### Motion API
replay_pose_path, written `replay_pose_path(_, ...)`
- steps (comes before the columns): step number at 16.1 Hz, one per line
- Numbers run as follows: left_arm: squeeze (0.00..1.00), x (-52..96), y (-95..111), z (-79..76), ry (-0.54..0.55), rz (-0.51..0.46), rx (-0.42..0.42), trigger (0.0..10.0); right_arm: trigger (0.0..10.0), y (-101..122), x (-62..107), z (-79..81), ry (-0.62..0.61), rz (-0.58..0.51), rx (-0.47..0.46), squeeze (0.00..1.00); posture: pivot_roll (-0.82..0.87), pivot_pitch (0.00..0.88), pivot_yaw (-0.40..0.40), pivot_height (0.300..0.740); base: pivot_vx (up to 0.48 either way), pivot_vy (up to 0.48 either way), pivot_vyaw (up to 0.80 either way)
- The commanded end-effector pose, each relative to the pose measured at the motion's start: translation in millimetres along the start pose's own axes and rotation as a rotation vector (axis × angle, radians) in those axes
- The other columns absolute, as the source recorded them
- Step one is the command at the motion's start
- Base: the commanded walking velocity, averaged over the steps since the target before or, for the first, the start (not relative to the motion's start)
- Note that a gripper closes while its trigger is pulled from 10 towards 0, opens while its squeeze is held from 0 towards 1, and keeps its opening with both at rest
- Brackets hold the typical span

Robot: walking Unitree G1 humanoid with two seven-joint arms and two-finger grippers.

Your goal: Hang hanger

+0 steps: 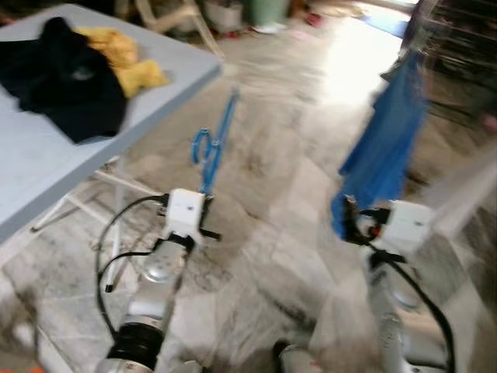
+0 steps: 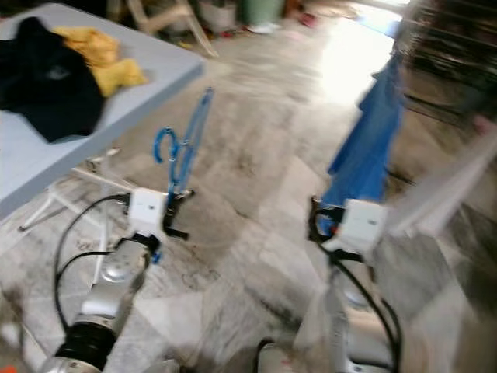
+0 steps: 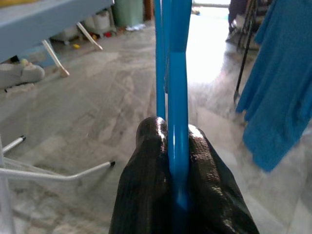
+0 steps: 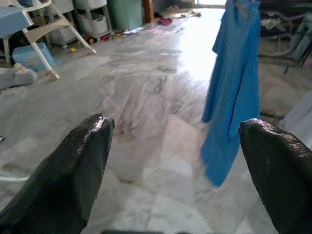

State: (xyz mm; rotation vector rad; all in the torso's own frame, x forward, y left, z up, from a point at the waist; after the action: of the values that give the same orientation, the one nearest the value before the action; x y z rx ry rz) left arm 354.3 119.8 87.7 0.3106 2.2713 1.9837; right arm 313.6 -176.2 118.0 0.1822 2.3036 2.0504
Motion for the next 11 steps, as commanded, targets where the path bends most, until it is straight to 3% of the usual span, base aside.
replay_pose_path(1, 0.00, -1.5, 0.9, -2.8, -0.009, -0.005, -0.001, 10.0, 10.0, 1.8, -0.3, -5.2, -0.014, -0.006, 0.012, 0.00, -0.19, 0.169, 0.035, 0.740, 0.000, 0.334, -0.78)
replay_pose_path(5, 0.00, -3.4, 0.8, -4.1, -0.015, 0.001, -0.007, 10.0, 10.0, 2.1, -1.7, -5.4, -0.021, -0.008, 0.014, 0.00, -0.18, 0.168, 0.039, 0.740, 0.000, 0.308, -0.78)
replay_pose_path(7, 0.00, -3.4, -0.3, -5.4, -0.018, 0.005, -0.008, 10.0, 10.0, 1.4, -1.3, -5.8, -0.027, -0.008, 0.011, 0.00, -0.18, 0.170, 0.039, 0.740, 0.000, 0.000, -0.49)
replay_pose_path(11, 0.00, -3.0, 1.3, -10.8, -0.068, -0.010, 0.006, 10.0, 10.0, 0.9, -0.8, -5.8, -0.028, -0.007, 0.015, 0.00, -0.18, 0.172, 0.039, 0.740, 0.000, 0.000, 0.00)
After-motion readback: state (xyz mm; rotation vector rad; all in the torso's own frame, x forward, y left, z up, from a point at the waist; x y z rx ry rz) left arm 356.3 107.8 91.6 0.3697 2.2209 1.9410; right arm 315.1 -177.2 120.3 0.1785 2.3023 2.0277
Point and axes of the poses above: a point about 5 cm out from each wrist's last joint towards the gripper, its own x axis pointing back from the gripper into the wrist, its own y axis along the axis of the wrist's last joint, z = x × y, the point moved 4 cm from there along -x, pointing out of the wrist towards the gripper, and after that the axes turned 14 degrees about x, right-handed, at the moved point
